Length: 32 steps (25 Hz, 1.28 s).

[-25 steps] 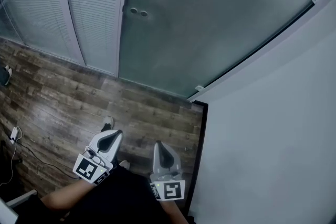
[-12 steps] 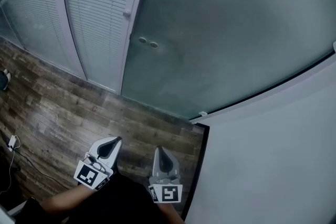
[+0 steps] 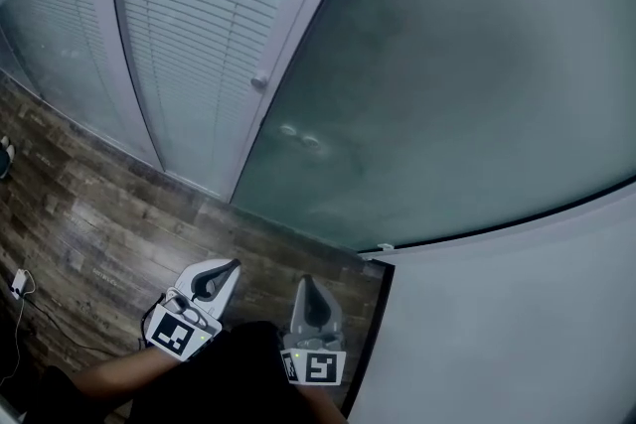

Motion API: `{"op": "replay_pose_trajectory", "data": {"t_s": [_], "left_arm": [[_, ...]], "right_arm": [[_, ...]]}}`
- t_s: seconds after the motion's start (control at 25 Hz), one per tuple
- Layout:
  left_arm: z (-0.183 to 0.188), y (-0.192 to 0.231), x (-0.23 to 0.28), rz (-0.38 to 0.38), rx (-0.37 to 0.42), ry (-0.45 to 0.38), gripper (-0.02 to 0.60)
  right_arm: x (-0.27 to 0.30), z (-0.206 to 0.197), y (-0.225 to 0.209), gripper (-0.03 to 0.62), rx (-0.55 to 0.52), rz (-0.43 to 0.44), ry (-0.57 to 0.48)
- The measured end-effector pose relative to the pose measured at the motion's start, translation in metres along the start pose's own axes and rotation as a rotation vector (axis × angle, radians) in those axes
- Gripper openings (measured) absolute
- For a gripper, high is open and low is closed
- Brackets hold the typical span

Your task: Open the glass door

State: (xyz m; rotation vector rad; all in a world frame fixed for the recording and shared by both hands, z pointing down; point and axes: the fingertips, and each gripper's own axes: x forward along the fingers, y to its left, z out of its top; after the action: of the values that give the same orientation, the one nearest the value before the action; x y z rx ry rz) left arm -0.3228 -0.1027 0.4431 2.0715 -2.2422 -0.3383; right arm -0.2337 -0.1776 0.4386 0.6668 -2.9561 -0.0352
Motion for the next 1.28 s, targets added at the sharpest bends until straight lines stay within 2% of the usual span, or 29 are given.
{"op": "replay_pose_trajectory", "data": {"t_s": [0.2, 0.4, 0.56, 0.72, 0.84, 1.12, 1.28], "left_arm": [[-0.009, 0.007, 0.018, 0.033, -0.044, 0.025, 0.0], [0.0, 0.024, 0.055, 0.059, -0.017, -0.006, 0.0], [-0.007, 0.024, 0.066, 0.078, 0.037, -0.02, 0.0], [0.008, 0.035, 0.083, 0.098, 0.056, -0.024, 0.0], [0.011, 0.049, 0.09, 0.108, 0.083, -0.038, 0.0], [0.002, 0.08, 0.086, 0.167, 0.109, -0.036, 0.0], [0.007, 0.093, 0.084, 0.195, 0.112, -0.046, 0.0]], "right_arm": [[0.044, 0.009, 0.002, 0.003, -0.014, 0.054, 0.005], [0.09, 0.01, -0.006, 0.015, -0.023, 0.112, 0.003], [0.105, -0.017, -0.027, 0.018, -0.021, 0.105, 0.002], [0.128, -0.019, -0.043, 0.018, 0.007, 0.097, 0.016], [0.147, -0.04, -0.048, 0.033, 0.042, 0.09, 0.045], [0.197, -0.08, -0.054, 0.086, -0.014, 0.103, 0.043], [0.221, -0.099, -0.059, 0.094, -0.001, 0.085, 0.077]]}}
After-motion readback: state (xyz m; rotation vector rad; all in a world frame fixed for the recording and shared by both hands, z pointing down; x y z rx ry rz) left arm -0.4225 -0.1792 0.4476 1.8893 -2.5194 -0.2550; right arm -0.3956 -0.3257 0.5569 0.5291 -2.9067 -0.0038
